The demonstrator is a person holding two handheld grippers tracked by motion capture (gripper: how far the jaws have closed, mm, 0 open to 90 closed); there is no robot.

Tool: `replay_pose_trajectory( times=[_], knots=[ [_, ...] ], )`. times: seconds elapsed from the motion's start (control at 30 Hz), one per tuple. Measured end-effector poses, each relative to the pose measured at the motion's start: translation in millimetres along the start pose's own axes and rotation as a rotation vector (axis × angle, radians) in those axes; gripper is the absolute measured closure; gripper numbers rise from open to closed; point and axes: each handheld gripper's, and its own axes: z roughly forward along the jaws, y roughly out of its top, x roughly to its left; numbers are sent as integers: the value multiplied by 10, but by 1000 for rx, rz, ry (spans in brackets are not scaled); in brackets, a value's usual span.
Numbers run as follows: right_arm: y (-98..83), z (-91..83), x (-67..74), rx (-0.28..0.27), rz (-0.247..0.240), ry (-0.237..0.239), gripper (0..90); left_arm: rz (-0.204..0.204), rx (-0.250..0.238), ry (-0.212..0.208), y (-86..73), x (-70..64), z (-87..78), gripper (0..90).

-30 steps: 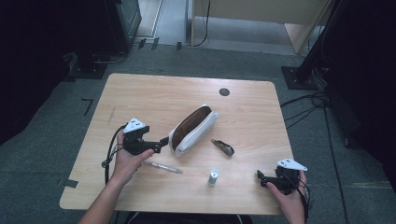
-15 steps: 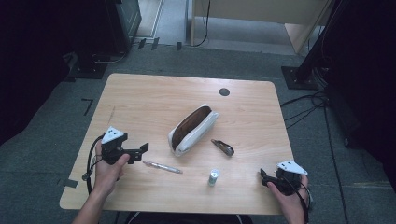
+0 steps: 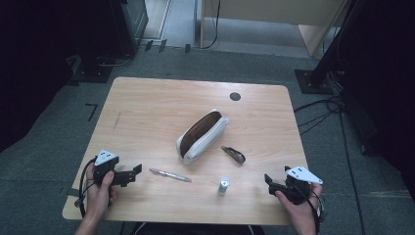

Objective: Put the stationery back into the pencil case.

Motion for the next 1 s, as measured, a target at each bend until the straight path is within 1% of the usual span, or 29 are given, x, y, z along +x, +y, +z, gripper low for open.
replay_pose_trajectory(
  times=[0.03,0.07,0.1,0.13,0.17,0.2,0.23,0.27,0.3,0.33,0.4,0.43,0.47,0.5,0.53,0.57,0.6,0.63,0.67,0.73,0.77,0.8,0.83,0.87,0.9,0.93,0.97,1.0],
  knots=[
    [0,0,0,0,0,0,188,5,9,16,-22,7,-10,0],
    [25,-22,35,-16,-7,6,201,6,15,27,-46,10,-20,0],
    [72,-64,93,-44,-20,25,229,11,29,48,-91,27,-29,0],
    [72,-64,93,-44,-20,25,229,11,29,48,-91,27,-29,0],
    [116,-93,143,-62,-21,50,249,8,46,66,-135,51,-29,0],
    [116,-93,143,-62,-21,50,249,8,46,66,-135,51,-29,0],
    [136,-102,166,-70,-24,62,255,3,52,68,-156,67,-24,0],
    [173,-107,208,-79,-24,87,259,-10,59,71,-186,89,-14,0],
    [173,-107,208,-79,-24,87,259,-10,59,71,-186,89,-14,0],
    [190,-106,230,-81,-26,102,262,-8,59,70,-187,91,-24,0],
    [221,-102,279,-84,-34,126,268,11,69,93,-195,83,-18,0],
    [250,-102,330,-91,-46,148,274,26,75,106,-199,79,-18,0],
    [265,-106,355,-94,-50,166,286,50,81,132,-210,64,-12,0],
    [280,-111,379,-98,-52,182,298,61,83,147,-218,52,-5,0],
    [280,-111,379,-98,-52,182,298,61,83,147,-218,52,-5,0],
    [295,-120,405,-102,-52,201,307,77,85,162,-225,38,3,0],
    [326,-139,461,-112,-56,238,329,96,93,181,-230,16,15,0],
    [326,-139,461,-112,-56,238,329,110,100,194,-231,-1,23,0],
    [337,-147,484,-114,-61,250,337,115,101,191,-232,-9,26,0],
    [368,-166,556,-119,-77,289,348,112,101,191,-232,-8,25,0],
    [388,-177,618,-122,-93,317,362,111,100,193,-234,-10,25,0],
    [388,-177,618,-122,-93,317,362,111,100,193,-234,-10,25,0],
    [399,-179,673,-127,-103,346,382,111,100,194,-235,-10,25,0],
    [403,-179,698,-127,-102,364,398,110,100,194,-235,-11,24,0],
    [403,-179,698,-127,-102,364,398,110,99,194,-236,-11,24,0],
    [410,-174,746,-122,-105,398,422,110,100,195,-236,-11,24,0],
    [414,-169,773,-121,-105,412,431,110,100,195,-236,-11,24,0],
    [414,-169,773,-121,-105,412,431,110,100,194,-236,-11,24,0]
  ],
)
